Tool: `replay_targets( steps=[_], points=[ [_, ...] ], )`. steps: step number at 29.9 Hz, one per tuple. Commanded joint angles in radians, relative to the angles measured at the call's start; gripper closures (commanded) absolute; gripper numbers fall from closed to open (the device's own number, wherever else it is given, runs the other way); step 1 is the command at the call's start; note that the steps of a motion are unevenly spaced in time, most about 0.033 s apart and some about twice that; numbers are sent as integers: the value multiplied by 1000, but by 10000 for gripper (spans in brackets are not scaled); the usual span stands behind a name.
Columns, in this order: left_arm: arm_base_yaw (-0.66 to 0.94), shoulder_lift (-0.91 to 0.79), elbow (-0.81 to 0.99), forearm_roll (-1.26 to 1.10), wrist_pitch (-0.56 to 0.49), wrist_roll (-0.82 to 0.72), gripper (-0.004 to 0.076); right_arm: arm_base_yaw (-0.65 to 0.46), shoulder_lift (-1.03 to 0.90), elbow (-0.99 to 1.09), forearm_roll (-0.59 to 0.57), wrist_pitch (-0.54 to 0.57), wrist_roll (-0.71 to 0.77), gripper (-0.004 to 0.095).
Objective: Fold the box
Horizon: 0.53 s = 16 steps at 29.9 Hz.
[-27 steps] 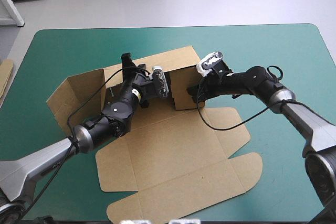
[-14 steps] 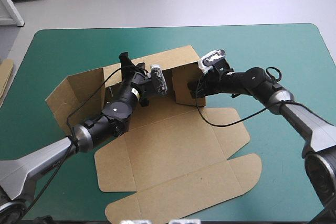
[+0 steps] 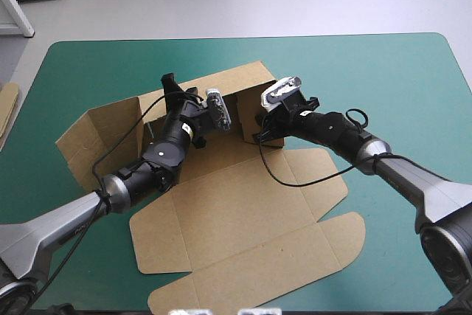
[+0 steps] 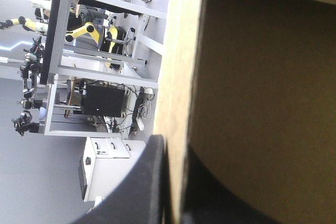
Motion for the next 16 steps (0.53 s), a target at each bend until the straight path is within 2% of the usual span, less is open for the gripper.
replay_targets(
  steps=[1, 7, 11, 13, 16],
  points=[
    [-4, -30, -16, -19, -9, -46, 733, 2, -52, -10, 11, -59, 1, 409],
    [-4, -30, -16, -19, -9, -49, 733, 2, -52, -8, 63, -111, -19, 412],
    [-4, -30, -16, -19, -11, -49, 733, 2, -50, -8, 65, -114, -18, 486],
    [-4, -30, -16, -19, -11, -49, 733, 2, -50, -8, 65, -106, -18, 600],
    [-4, -30, -16, -19, -11, -50, 733, 3, -50, -8, 64, -91, -18, 894]
  ],
)
